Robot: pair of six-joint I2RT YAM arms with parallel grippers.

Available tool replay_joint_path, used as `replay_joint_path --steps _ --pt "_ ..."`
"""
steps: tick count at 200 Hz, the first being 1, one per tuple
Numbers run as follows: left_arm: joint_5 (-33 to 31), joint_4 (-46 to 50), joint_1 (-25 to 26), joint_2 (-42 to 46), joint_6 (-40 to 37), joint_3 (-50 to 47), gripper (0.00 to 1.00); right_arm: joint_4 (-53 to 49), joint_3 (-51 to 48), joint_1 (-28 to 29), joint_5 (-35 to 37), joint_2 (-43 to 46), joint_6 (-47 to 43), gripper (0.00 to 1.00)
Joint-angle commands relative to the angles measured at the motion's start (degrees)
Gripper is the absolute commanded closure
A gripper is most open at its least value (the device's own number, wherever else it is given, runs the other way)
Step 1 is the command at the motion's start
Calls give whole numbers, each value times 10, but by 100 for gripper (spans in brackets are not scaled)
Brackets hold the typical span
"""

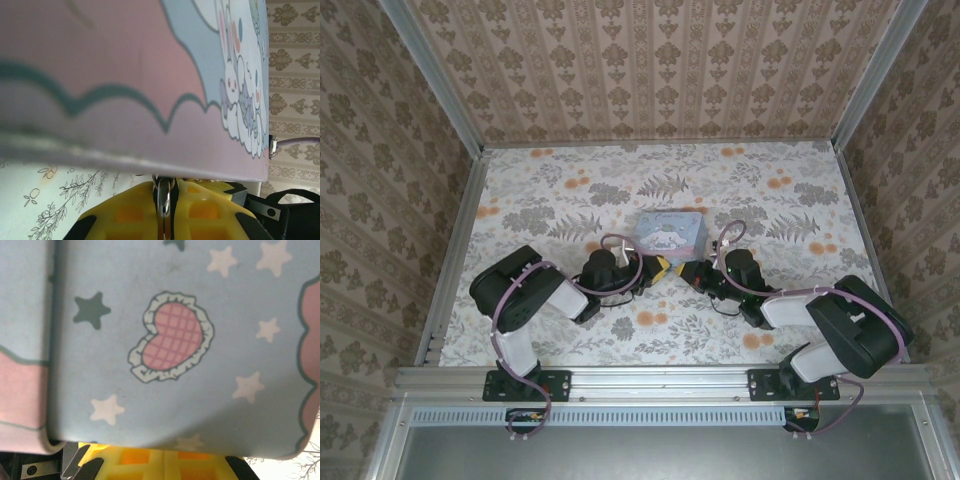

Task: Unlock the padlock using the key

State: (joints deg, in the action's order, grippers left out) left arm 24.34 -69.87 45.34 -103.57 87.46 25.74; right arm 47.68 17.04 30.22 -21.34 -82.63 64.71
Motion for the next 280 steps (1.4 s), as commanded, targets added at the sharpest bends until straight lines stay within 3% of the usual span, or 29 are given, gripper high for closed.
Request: replay_joint_path --steps 1,92,178,280 --pt "9 -37 9 29 26 -7 100 19 -13 -2 -8 -1 2 100" --pt "3 -37 4 14 27 -11 100 -82 -30 -2 -1 61 -17 100" --pt "3 -36 4 7 26 -5 100 -51 11 -2 -23 -8 -8 100" --pt "3 -37 4 2 19 -8 100 -94 30 -2 -22 24 -17 100"
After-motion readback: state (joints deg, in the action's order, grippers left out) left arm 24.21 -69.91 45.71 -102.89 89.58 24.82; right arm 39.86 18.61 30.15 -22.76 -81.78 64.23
